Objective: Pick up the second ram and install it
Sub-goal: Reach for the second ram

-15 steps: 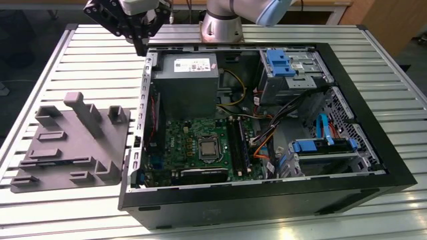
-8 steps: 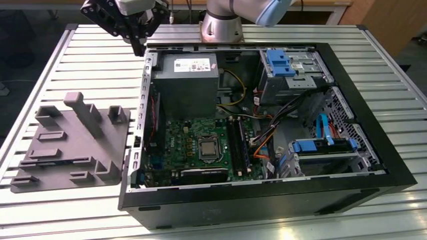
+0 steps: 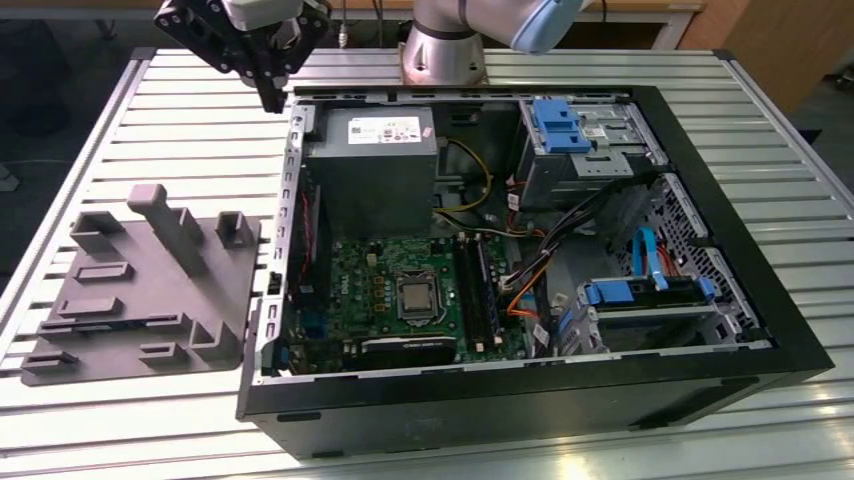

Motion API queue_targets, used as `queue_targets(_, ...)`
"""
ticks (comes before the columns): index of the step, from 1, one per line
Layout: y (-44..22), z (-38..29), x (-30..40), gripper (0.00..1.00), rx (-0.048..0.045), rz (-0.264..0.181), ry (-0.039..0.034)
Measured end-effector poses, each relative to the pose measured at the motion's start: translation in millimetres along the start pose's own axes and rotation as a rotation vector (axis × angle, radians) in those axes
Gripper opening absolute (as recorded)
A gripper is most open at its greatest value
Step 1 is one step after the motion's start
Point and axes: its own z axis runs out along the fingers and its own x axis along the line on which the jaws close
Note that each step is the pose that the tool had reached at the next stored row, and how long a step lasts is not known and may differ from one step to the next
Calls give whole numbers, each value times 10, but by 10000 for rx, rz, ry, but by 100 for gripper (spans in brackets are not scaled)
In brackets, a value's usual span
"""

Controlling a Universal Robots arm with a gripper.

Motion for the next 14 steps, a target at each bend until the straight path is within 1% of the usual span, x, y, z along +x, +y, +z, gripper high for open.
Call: queue_targets(14, -6, -2, 79, 11, 0, 0, 0)
